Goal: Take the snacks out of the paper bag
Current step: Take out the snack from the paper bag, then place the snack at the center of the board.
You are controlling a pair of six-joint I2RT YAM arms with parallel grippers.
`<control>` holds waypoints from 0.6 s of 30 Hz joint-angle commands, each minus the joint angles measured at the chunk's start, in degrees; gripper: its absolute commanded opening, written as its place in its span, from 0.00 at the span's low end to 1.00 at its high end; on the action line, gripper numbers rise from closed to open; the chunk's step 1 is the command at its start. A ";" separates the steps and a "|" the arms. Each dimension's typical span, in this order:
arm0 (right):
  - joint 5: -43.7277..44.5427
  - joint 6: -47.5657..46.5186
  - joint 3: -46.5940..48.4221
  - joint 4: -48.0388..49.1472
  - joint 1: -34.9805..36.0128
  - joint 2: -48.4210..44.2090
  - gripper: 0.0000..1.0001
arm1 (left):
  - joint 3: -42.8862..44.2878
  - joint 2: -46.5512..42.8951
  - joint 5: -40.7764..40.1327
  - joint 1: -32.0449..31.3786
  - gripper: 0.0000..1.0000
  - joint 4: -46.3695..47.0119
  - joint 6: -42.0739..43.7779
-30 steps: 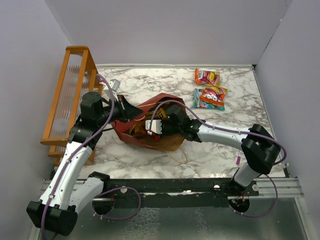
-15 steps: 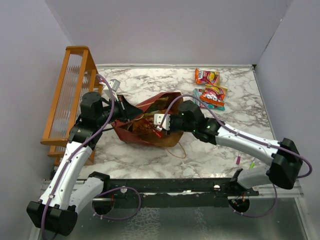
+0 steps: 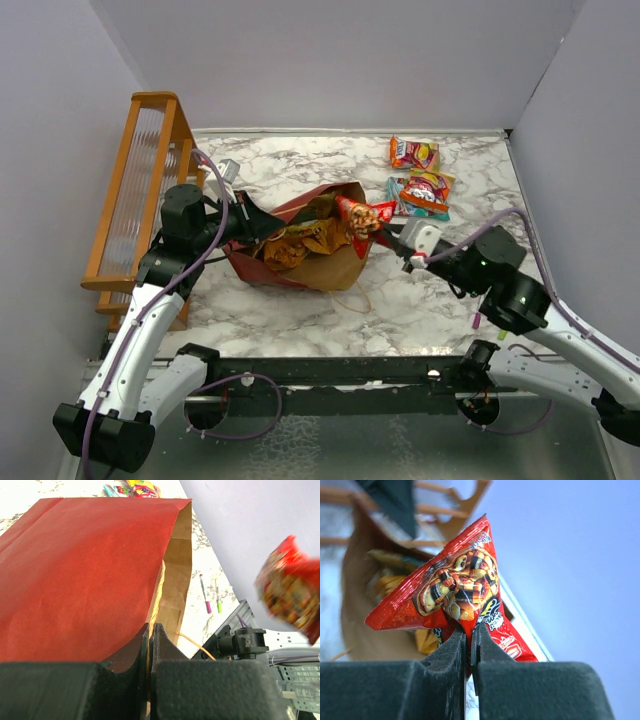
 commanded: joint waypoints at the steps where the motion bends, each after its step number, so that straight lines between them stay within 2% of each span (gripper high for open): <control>1: 23.38 8.91 -7.24 13.53 0.29 -4.97 0.04 | 2.08 -1.28 -0.92 0.00 0.00 -0.07 -0.41; 4: 39.28 7.18 -11.41 24.18 0.28 -3.20 0.05 | 2.66 -1.32 -0.94 -0.02 0.00 -0.20 -0.41; 6: 49.80 2.20 -13.53 35.98 0.13 1.09 0.05 | 3.31 -1.19 -1.07 -0.01 0.00 -0.96 -0.01; 7: 54.17 -0.39 -14.04 44.85 -0.46 4.04 0.05 | 3.53 -1.14 -1.22 -0.02 0.00 -1.28 0.19; 8: 56.46 -1.34 -13.92 49.41 -2.00 7.06 0.05 | 3.70 -1.12 -1.27 0.06 0.00 -1.50 0.37; 9: 57.10 0.81 -12.86 49.79 -4.80 10.02 0.06 | 3.74 -1.20 -1.28 0.06 0.00 -1.66 0.38; 10: 56.32 6.74 -10.52 45.75 -8.45 12.57 0.07 | 3.77 -1.16 -1.28 0.01 0.00 -1.72 0.47; 12: 48.85 24.10 -4.30 30.80 -17.75 17.56 0.07 | 3.82 -1.09 -1.24 0.05 0.00 -1.76 0.54; 14: 41.01 36.30 0.63 23.51 -26.79 23.17 0.06 | 3.83 -1.04 -1.24 0.00 0.00 -1.82 0.58; 18: 38.15 41.81 7.23 22.34 -37.47 34.85 0.06 | 3.47 -0.82 -0.99 0.02 0.00 -1.27 0.47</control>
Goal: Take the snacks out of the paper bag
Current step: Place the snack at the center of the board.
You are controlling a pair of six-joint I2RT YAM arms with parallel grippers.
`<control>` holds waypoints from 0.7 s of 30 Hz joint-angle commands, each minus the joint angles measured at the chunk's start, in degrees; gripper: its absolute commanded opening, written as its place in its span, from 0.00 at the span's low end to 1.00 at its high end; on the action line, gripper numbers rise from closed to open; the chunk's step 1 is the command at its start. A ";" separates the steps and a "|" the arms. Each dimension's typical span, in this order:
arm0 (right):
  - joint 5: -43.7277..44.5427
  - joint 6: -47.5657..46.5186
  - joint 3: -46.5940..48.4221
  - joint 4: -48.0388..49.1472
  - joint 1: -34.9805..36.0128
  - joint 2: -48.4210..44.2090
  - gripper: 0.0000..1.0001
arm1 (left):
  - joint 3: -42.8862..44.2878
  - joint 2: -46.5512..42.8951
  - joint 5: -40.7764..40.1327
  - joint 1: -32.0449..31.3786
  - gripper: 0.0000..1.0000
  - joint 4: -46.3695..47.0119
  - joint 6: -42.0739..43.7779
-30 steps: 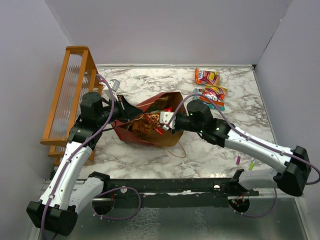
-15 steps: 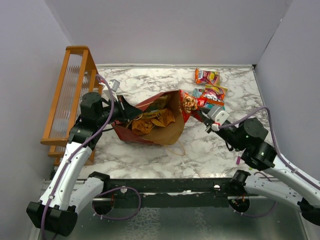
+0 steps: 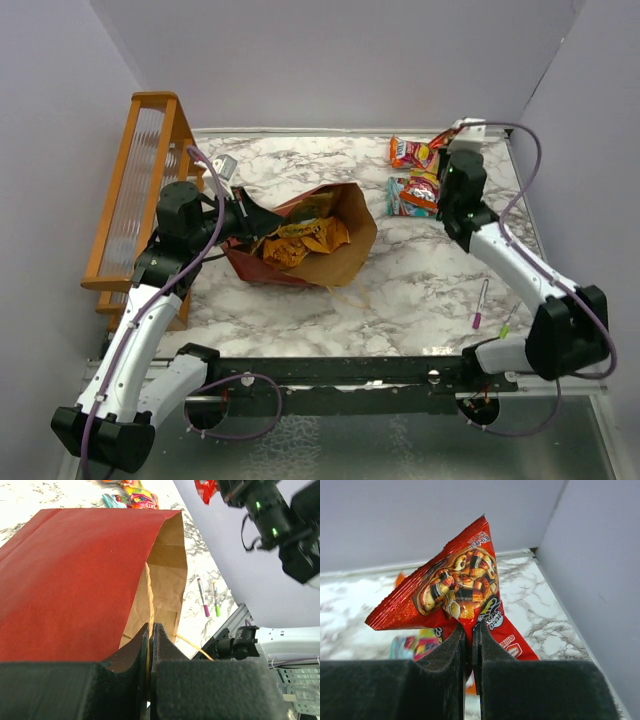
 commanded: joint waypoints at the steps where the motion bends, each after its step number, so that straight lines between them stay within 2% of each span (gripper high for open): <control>1: -4.47 15.02 8.09 -2.78 -10.32 10.76 0.06 | 1.00 -0.49 -0.39 0.03 0.00 0.17 0.41; 6: -10.00 14.25 16.01 -4.05 -18.85 25.30 0.06 | 1.38 0.31 0.14 0.05 0.00 0.24 0.91; 10: -13.98 12.40 22.17 -5.20 -22.67 33.62 0.06 | 1.11 0.70 0.48 0.07 0.00 0.40 0.79; 15: -17.11 9.24 28.98 -5.85 -24.07 41.37 0.09 | 0.99 0.76 0.83 0.04 0.00 0.73 0.35; 21: -22.25 10.08 33.08 -6.04 -25.25 48.76 0.12 | 0.62 0.62 1.41 0.04 0.00 2.26 -1.23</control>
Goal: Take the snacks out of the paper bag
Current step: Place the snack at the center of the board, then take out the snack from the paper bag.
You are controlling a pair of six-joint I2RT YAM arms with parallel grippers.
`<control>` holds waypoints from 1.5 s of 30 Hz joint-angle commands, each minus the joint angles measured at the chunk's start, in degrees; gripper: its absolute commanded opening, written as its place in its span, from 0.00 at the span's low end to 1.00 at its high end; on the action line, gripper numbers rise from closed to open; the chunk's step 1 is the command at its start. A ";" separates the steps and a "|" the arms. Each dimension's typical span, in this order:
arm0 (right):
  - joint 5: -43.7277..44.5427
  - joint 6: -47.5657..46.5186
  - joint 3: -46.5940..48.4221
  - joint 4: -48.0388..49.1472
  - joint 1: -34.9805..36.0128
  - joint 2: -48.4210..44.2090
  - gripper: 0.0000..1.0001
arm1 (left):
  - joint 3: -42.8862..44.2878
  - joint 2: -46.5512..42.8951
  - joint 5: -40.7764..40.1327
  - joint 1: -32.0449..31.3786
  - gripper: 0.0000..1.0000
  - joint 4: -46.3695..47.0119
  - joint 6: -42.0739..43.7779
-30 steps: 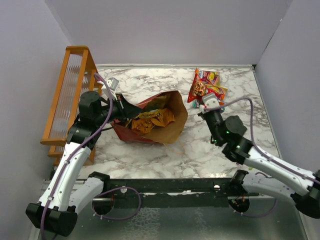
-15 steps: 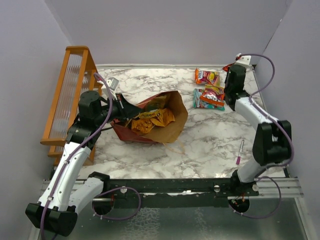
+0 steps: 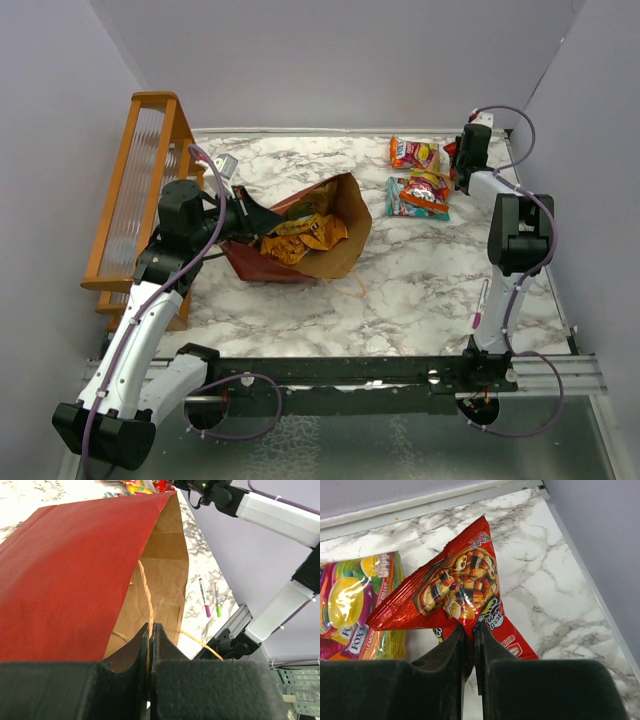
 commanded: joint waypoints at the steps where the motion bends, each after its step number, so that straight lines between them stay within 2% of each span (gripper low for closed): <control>1: -6.73 -0.06 3.75 0.81 -0.79 4.88 0.12 | 0.57 -0.37 1.43 0.06 0.00 2.13 -1.09; 4: -7.92 0.27 5.82 -0.73 -0.94 6.77 0.15 | 0.60 -0.41 1.79 0.04 0.00 1.92 -1.09; 6: -8.41 0.30 6.67 -1.94 -0.94 6.90 0.23 | 0.41 -0.44 3.03 0.10 0.00 2.85 -1.51; 9: -8.91 1.30 6.44 -2.95 -0.94 4.83 0.50 | -0.18 -0.31 5.46 0.06 0.00 5.66 -2.52; 12: -10.58 1.66 5.79 -5.02 -0.94 -0.54 0.64 | -1.05 -0.76 7.17 0.07 0.00 8.33 -2.73; 14: -11.62 3.24 4.14 -7.01 -0.94 -5.54 0.68 | -1.72 -1.61 8.48 0.06 0.00 9.77 -1.81; 17: -17.75 6.66 -1.90 -7.07 -0.94 -14.54 0.74 | -3.65 -3.92 10.20 -0.01 0.00 13.60 -1.03; 20: -27.29 11.25 -10.06 -5.78 -0.74 -23.09 0.74 | -6.05 -5.65 10.79 -0.01 0.00 16.45 -1.62; 23: -39.75 16.94 -21.01 -0.41 0.33 -31.34 0.74 | -7.89 -6.30 11.75 -0.02 0.00 19.22 -3.33; 29: -47.50 20.11 -33.96 3.03 7.33 -46.49 0.74 | -9.48 -7.32 12.85 0.04 0.00 21.92 -5.51; 33: -49.07 14.06 -40.16 5.04 17.60 -58.49 0.74 | -9.71 -7.67 12.44 -0.01 0.00 22.41 -6.56; 38: -52.26 7.09 -43.59 4.81 28.96 -70.03 0.74 | -8.72 -7.27 12.41 -0.02 0.00 22.57 -7.01; 41: -53.99 2.69 -43.29 2.54 33.93 -73.86 0.74 | -8.60 -7.15 12.00 -0.02 0.00 22.02 -6.94; 45: -55.18 -7.16 -41.37 -3.12 39.28 -72.40 0.72 | -8.61 -6.75 11.48 -0.02 0.00 21.84 -7.49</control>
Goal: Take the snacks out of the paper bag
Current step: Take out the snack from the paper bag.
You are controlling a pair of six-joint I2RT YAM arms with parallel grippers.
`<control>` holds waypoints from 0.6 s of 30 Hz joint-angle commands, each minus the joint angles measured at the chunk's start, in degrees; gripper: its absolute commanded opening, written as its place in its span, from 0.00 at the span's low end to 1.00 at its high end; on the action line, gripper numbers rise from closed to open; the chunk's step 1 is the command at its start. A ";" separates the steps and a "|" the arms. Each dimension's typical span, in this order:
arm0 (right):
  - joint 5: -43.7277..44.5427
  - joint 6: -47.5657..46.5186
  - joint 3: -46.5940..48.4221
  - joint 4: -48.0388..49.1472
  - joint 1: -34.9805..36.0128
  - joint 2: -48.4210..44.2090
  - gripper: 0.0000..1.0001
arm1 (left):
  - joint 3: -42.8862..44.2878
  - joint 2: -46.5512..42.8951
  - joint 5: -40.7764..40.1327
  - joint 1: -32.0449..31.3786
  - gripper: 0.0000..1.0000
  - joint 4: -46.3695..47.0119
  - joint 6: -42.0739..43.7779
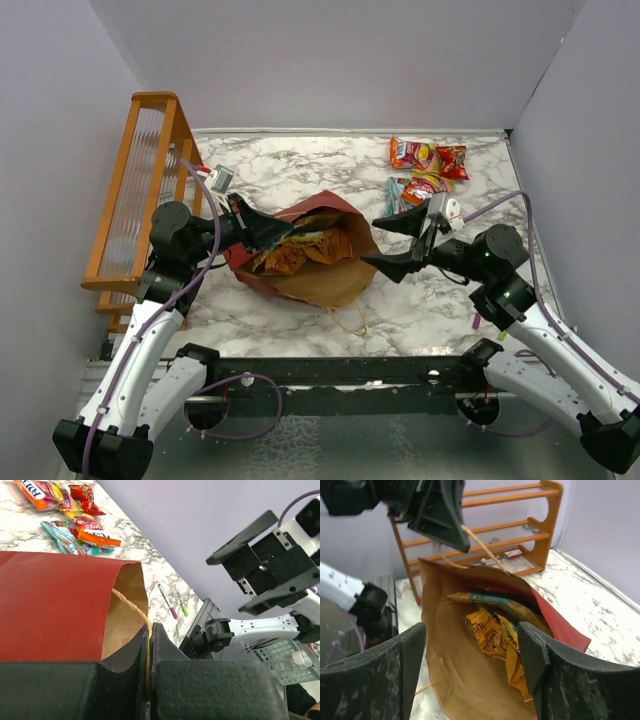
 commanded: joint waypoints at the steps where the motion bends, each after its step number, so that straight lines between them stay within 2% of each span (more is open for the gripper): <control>1: 0.02 -14.74 1.90 -7.77 6.83 3.27 0.71 | 1.03 -0.22 0.59 0.02 0.00 2.12 -0.78; 7: 16.61 -35.74 3.74 -11.22 22.84 12.27 0.71 | 2.09 -0.03 -0.07 -0.02 0.00 -0.02 0.07; 13: 30.37 -47.03 7.06 -8.24 24.53 27.59 0.73 | 2.67 -0.10 -0.40 -0.01 0.00 -1.02 0.27; 18: 38.01 -55.27 8.63 -2.88 24.58 38.28 0.72 | 2.87 -0.34 -0.61 -0.11 0.00 -1.71 0.66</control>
